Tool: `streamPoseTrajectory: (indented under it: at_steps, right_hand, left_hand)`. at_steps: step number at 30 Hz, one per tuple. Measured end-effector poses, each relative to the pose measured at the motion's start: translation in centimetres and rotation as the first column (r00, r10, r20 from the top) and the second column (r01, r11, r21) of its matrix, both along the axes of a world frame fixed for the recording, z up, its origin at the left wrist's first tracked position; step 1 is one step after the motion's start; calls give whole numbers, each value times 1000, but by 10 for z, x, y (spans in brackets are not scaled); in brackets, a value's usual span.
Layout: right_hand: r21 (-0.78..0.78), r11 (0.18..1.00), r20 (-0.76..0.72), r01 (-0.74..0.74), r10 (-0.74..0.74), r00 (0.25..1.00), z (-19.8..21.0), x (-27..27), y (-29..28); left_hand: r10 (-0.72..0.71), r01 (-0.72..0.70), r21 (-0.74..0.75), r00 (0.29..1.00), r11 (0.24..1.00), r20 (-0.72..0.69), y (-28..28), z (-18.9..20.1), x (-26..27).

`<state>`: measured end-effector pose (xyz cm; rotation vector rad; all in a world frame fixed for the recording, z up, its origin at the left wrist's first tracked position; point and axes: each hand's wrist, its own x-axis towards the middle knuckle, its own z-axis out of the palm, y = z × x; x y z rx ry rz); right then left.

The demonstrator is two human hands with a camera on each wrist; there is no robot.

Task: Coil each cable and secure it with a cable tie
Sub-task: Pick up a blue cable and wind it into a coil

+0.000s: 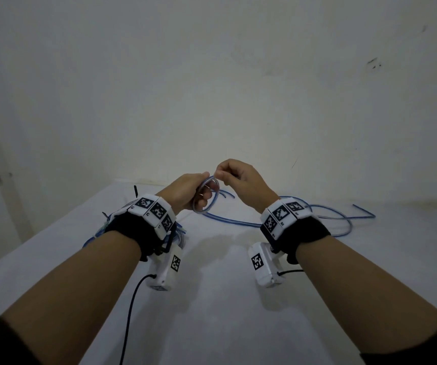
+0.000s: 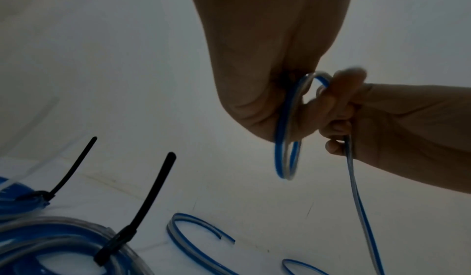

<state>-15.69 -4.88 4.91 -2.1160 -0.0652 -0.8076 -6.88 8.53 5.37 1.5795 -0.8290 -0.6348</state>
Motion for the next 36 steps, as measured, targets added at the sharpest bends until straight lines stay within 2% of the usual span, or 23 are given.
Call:
streamPoseTrajectory:
  at_steps: [6, 10, 16, 20, 23, 26, 28, 31, 36]
  right_hand:
    - [108, 991, 64, 84, -91, 994, -3, 7, 0]
    - [134, 985, 57, 108, -117, 992, -11, 10, -1]
    - [97, 988, 79, 124, -132, 988, -21, 7, -6]
    - [81, 969, 44, 235, -239, 970, -35, 2, -21]
    - [43, 953, 88, 300, -302, 949, -40, 2, -26]
    - [10, 941, 106, 340, -339, 935, -41, 7, -28]
    - [10, 941, 74, 337, -337, 939, -41, 8, -27]
    - [-23, 958, 17, 285, -285, 958, -41, 6, -22]
    - [1, 962, -57, 275, -274, 960, -44, 3, -25]
  left_hand:
    - [-139, 123, -77, 960, 989, -245, 1, 5, -1]
    - [-199, 151, -164, 920, 975, -336, 1, 7, -2]
    - [-137, 53, -277, 946, 960, -295, 1, 2, 0]
    - [-75, -20, -319, 956, 947, -284, 6, 8, 6]
    - [-80, 13, -261, 966, 965, -247, 3, 8, 6]
    - [-155, 84, -216, 929, 973, -336, -1, 5, 2]
    - [-212, 109, -274, 898, 956, -385, -3, 7, 0]
    - [-259, 88, -412, 888, 907, -381, -6, 10, -1]
    - [-168, -83, -554, 907, 828, -387, -10, 13, 5]
